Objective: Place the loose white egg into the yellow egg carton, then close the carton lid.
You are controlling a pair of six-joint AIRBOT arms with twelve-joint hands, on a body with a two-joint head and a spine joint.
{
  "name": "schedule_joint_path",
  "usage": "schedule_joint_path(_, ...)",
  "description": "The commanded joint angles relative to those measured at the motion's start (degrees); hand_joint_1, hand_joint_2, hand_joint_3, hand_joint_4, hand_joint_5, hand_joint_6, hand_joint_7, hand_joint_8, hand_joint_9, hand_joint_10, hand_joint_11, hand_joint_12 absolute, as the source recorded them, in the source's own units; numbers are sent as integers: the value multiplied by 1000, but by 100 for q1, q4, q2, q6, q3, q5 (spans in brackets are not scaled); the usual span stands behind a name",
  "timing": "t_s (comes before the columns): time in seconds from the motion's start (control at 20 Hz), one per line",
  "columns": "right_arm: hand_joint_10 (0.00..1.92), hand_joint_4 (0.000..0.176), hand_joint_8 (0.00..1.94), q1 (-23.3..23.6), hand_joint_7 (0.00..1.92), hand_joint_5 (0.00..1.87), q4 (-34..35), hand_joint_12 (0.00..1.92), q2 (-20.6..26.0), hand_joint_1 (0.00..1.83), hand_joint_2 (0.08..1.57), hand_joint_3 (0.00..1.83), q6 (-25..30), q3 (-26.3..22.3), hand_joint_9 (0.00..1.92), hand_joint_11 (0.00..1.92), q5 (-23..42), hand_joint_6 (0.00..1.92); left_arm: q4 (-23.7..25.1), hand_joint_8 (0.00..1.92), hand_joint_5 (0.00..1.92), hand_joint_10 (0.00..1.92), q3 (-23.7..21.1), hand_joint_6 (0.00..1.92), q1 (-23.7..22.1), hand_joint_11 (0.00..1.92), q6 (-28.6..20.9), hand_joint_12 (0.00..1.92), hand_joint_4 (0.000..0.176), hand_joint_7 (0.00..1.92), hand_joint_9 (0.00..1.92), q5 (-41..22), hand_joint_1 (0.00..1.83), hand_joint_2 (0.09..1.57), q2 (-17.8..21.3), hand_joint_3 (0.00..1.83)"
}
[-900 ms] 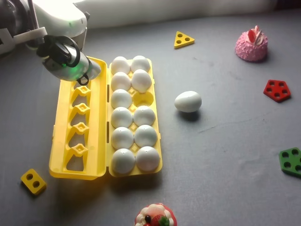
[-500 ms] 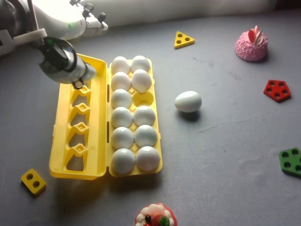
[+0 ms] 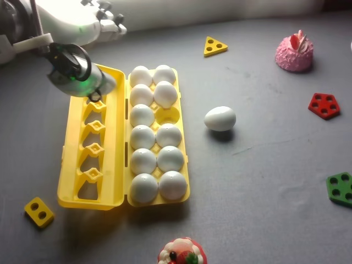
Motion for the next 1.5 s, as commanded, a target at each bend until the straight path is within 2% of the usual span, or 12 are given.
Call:
schedule_joint_path(0.0,14,0,5,31,81,12,44,0,34,292,1113,0,-8,-24,36,0,674,2,262,3,70,7,10,4,-66,0,22,470,24,63,64,-276,100,1351,48,0)
schedule_joint_path(0.2,2,0,0,-189,65,9,60,0,18,493,1065,0,99,-56,13,0,619,1,25,1,79,4,-51,2,-147,0,119,501,32,54,65,-361,148,1347,134,0)
schedule_joint_path(0.35,2,0,4,-380,59,0,210,0,-131,595,1041,0,93,-55,5,0,623,0,25,6,76,7,-111,6,-140,0,58,528,24,80,84,-344,159,1345,77,0)
schedule_joint_path(0.4,6,0,8,-287,71,5,935,0,-356,614,1037,0,-395,-55,14,0,424,2,24,1,66,3,-209,1,-126,0,54,497,30,74,78,-343,145,1348,76,0)
schedule_joint_path(0.6,5,0,5,-99,67,0,1560,0,-541,695,1038,0,-825,-50,15,0,47,0,27,1,49,0,-180,2,-125,0,37,446,32,56,68,-351,143,1351,45,1)
schedule_joint_path(0.7,7,0,1,-20,60,0,1848,0,-700,744,1032,0,-937,-32,20,0,-128,0,28,6,70,5,-144,4,-89,0,-70,501,29,88,83,-293,175,1353,7,0)
schedule_joint_path(0.85,6,0,1,128,62,0,2860,0,-1141,729,1046,0,-1799,118,18,0,-408,0,26,2,61,2,-251,2,109,0,-16,392,31,55,43,-246,150,1358,11,1)
schedule_joint_path(1.0,10,0,5,137,70,0,3965,0,-1666,739,1046,0,-2745,363,30,0,-276,0,-173,3,64,9,-293,2,-101,0,-20,431,30,70,72,110,160,1353,9,0)
schedule_joint_path(1.1,8,0,6,121,74,0,4584,0,-2066,725,1043,0,-3184,575,24,0,-275,0,-53,2,83,7,-342,6,-157,0,35,492,26,78,83,248,151,1357,9,1)
schedule_joint_path(1.2,2,0,1,77,65,0,5008,0,-2412,685,1057,0,-3439,807,11,0,-183,0,-107,6,42,9,-330,1,-148,0,26,450,32,86,96,259,14,1375,9,4)
schedule_joint_path(1.25,1,0,0,41,57,0,5107,0,-2568,683,1053,0,-3467,915,10,0,-96,0,-123,8,31,11,-306,1,-152,0,-10,485,38,104,110,245,21,1373,9,2)
schedule_joint_path(1.45,8,0,4,-4,66,0,5479,0,-3105,691,1054,0,-3474,1280,27,0,-137,0,-319,5,131,12,-176,20,-156,0,-52,603,32,134,155,89,144,1356,-6,0)
